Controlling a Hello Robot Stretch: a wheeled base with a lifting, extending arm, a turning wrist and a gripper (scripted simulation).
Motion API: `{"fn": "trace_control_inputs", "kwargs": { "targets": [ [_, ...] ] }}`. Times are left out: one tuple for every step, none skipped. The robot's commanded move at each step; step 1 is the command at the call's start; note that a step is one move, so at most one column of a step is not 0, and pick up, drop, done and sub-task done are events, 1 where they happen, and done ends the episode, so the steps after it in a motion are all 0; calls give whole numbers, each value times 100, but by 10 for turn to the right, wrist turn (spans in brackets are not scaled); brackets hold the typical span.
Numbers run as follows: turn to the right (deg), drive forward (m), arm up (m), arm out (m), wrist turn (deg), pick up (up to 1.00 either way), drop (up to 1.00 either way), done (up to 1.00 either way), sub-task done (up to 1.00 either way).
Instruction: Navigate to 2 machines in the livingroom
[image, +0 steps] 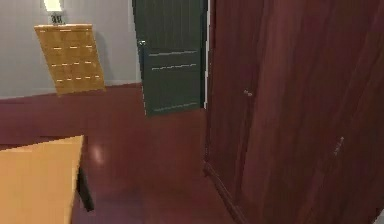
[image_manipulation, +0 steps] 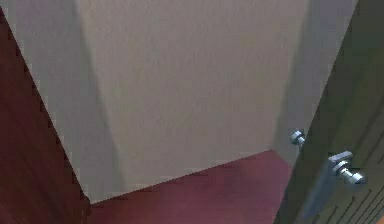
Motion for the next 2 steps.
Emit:
{"fn": "trace_control_inputs", "kwargs": {
  "targets": [
    [0,20,0,0,0,0,0,0,0],
    [-180,0,0,0,0,0,0,0,0]
  ]
}}
